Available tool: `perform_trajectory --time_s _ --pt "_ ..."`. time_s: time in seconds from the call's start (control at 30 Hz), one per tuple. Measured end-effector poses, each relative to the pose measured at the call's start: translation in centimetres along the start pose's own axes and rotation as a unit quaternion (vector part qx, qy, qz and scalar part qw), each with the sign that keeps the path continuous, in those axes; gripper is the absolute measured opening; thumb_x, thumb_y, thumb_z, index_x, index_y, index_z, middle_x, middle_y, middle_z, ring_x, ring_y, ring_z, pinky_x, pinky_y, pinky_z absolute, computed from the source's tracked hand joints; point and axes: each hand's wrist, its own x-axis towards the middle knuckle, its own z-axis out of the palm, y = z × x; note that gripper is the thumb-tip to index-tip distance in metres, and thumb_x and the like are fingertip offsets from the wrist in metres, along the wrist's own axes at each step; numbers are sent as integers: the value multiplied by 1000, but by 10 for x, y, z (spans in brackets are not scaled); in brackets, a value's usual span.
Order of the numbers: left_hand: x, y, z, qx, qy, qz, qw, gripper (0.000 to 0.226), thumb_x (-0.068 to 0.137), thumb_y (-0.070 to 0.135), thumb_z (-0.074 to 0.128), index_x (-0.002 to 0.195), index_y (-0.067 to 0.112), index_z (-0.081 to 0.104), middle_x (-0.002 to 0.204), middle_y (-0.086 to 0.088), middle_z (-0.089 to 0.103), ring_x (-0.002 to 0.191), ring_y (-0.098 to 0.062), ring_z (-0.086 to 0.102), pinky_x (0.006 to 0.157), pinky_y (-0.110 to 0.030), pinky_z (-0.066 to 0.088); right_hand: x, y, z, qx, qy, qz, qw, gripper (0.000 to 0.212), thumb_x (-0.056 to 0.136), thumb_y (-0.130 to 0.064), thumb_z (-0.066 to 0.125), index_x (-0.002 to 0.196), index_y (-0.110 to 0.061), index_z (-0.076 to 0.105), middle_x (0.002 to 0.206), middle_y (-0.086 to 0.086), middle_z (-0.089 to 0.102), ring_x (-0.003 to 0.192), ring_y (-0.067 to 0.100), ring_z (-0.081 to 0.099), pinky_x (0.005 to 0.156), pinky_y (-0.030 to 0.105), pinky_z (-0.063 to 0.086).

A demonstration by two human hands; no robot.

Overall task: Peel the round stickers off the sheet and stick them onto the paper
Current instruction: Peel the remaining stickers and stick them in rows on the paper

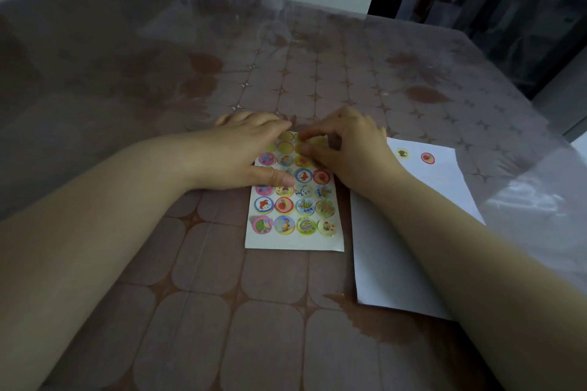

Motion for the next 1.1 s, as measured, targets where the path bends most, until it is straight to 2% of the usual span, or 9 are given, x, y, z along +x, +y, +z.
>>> perform_trajectory --time_s 0.23,0.43,0.57,0.67,0.77,0.87,0.93,1.0,1.1 --pt "3 0 -1 7 22 14 1000 84 75 62 48 145 25 21 144 3 27 133 -19 22 109 -30 15 2 2 0 3 -10 -20 1000 22 86 -29 59 105 -35 68 112 -3 60 107 27 51 99 47 33" --pt "3 0 1 -44 38 27 998 78 77 55 56 142 23 28 137 1 30 128 -18 24 102 -23 19 -1 3 1 8 -7 -42 999 26 86 -32 58 111 -34 65 112 -2 62 105 26 52 95 48 36" --pt "5 -2 4 -86 55 34 994 85 73 51 64 143 23 25 138 0 29 130 -17 24 99 -19 21 -4 5 -2 29 6 -40 999 31 81 -36 64 112 -31 64 116 -5 62 109 25 52 95 49 40" --pt "5 -3 4 -123 77 43 989 85 70 47 70 141 25 29 134 3 31 127 -13 26 93 -14 20 -6 5 -2 71 21 -31 997 25 81 -34 64 105 -28 62 105 -7 63 103 23 55 93 47 42" --pt "5 -5 4 -134 81 52 986 83 68 47 71 138 25 32 133 4 31 126 -11 27 96 -18 23 -7 5 -4 134 26 -36 990 15 81 -24 66 95 -25 58 93 -10 59 90 10 57 82 31 47" --pt "5 -6 4 -135 72 55 987 83 68 50 69 137 23 32 134 4 32 128 -14 28 105 -27 27 -8 5 -8 196 -8 -44 980 23 81 -13 67 86 -33 55 104 0 57 68 -1 51 58 14 48" --pt "6 -6 3 -128 69 58 988 83 68 50 68 137 21 32 129 5 35 127 -16 30 104 -29 29 -6 5 -9 223 -11 -45 974 35 77 -9 70 84 -40 57 117 0 51 75 0 53 69 16 51" --pt "6 -5 4 -121 70 60 988 78 70 48 68 134 19 34 118 9 35 123 -16 33 96 -24 28 -3 4 -9 252 -17 -38 967 41 74 -8 73 83 -45 60 125 -5 46 95 12 58 87 30 51" --pt "6 -6 4 -135 79 67 985 79 70 45 71 135 20 34 120 10 39 123 -15 34 95 -22 28 -1 3 -8 245 -28 -27 969 34 73 -13 74 86 -43 66 123 -6 51 101 20 60 91 38 50"
